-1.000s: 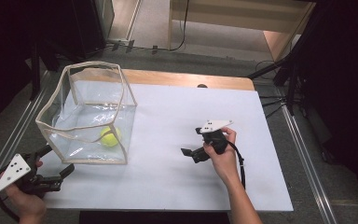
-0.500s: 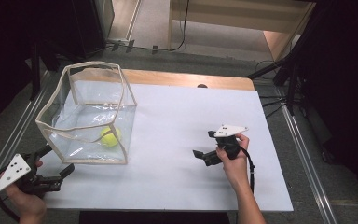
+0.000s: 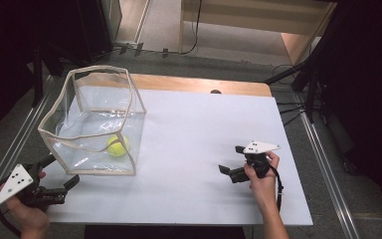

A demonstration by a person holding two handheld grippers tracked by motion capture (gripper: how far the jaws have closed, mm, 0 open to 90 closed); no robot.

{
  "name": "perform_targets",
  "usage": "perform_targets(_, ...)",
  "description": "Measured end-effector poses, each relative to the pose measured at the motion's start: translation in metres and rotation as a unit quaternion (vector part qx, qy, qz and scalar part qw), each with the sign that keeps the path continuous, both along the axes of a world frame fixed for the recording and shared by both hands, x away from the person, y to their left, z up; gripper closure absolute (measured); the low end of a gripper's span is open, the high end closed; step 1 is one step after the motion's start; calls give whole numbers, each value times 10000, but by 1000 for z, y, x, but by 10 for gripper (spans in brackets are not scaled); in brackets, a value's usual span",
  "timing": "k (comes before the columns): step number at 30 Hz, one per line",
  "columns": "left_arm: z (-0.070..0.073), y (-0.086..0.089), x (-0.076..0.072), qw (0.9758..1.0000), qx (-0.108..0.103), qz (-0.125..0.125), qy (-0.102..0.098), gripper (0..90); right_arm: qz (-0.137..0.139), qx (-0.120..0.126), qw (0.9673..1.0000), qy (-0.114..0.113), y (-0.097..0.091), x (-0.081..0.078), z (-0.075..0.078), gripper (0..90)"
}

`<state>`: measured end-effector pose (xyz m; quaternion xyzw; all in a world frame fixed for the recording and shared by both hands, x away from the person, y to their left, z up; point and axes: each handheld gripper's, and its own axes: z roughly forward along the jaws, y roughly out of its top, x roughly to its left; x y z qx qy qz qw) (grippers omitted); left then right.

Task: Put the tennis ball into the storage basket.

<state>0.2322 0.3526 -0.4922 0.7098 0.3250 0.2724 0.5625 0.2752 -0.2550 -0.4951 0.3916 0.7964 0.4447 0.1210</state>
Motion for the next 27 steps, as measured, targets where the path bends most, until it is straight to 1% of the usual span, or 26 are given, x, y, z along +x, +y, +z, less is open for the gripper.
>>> perform_targets(8, 0, 0, 0, 10000, 3, -2, 8, 0, -139, 63, 9999, -6, -15, -11, -7, 0)
perform_targets(12, 0, 0, 0, 10000, 11, 2, 10, 0, -258, 81, 9996, -27, -21, -16, -9, 0)
perform_targets(18, 0, 0, 0, 10000, 24, -5, 3, 0, -350, 100, 9993, -102, -29, -23, -10, 0)
perform_targets(21, 0, 0, 0, 10000, 24, -7, 8, 0, -388, 146, 9991, -82, -33, -26, -11, 0)
perform_targets(23, 0, -1, 0, 10000, 21, -10, 5, 0, -410, 135, 9990, -125, -36, -28, -12, 0)
perform_targets(25, 0, 0, 0, 10000, 25, -8, 6, 0, -447, 137, 9989, -106, -38, -30, -12, 0)
perform_targets(27, 0, 0, 0, 10000, 15, -4, 2, 0, -490, 204, 9985, -135, -41, -32, -12, 0)
